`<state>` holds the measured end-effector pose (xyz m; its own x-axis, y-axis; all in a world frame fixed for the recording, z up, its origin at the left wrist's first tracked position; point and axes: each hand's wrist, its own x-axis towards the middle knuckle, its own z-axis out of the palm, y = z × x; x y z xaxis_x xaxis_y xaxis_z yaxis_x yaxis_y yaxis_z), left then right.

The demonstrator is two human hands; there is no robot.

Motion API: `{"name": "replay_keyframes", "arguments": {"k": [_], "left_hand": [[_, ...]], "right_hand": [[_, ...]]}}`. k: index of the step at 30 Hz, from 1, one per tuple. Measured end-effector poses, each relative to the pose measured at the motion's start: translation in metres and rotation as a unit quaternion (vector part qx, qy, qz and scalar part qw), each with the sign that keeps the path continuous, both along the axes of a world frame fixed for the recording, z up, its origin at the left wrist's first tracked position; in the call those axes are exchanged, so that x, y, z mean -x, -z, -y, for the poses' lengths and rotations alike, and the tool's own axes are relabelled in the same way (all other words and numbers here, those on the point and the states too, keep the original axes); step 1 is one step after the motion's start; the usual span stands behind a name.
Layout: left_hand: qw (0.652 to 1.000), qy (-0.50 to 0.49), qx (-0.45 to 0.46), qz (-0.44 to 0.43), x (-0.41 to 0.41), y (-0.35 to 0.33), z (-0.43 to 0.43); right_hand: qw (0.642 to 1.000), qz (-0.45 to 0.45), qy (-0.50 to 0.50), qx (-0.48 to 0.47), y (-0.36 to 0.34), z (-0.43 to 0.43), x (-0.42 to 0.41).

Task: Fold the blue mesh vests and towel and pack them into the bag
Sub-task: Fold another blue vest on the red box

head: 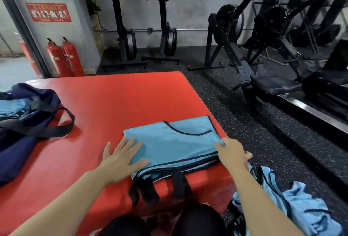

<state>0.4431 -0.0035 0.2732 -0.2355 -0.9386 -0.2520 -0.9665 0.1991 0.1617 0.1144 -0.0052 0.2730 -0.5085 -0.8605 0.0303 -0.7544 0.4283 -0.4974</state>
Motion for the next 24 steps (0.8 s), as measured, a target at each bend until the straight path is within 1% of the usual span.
{"name": "replay_keyframes", "arguments": {"k": [3,6,9,12,17,20,24], "left_hand": [[1.0,0.018,0.003,0.004,0.007,-0.002,0.005],[0.998,0.038,-0.008,0.039,0.009,-0.004,0.009],[0.998,0.043,-0.013,0.046,0.01,-0.005,0.012],[0.997,0.052,-0.02,0.051,0.015,-0.006,0.013],[0.995,0.069,-0.03,0.066,0.023,-0.008,0.014],[0.996,0.067,-0.021,0.053,0.024,-0.009,0.017],[0.995,0.073,-0.003,0.066,0.026,-0.007,0.013]], "right_hand": [[1.0,0.011,-0.005,0.017,-0.002,0.003,0.004],[0.999,0.038,-0.005,0.033,-0.005,0.004,0.012],[0.996,0.061,0.008,0.06,-0.006,0.003,0.023],[0.998,0.05,0.016,0.036,0.002,-0.002,0.028],[0.998,0.054,0.009,0.036,0.004,0.0,0.03],[0.997,0.064,0.015,0.034,0.003,0.002,0.036],[0.999,0.035,0.013,0.019,0.009,0.003,0.039]]}}
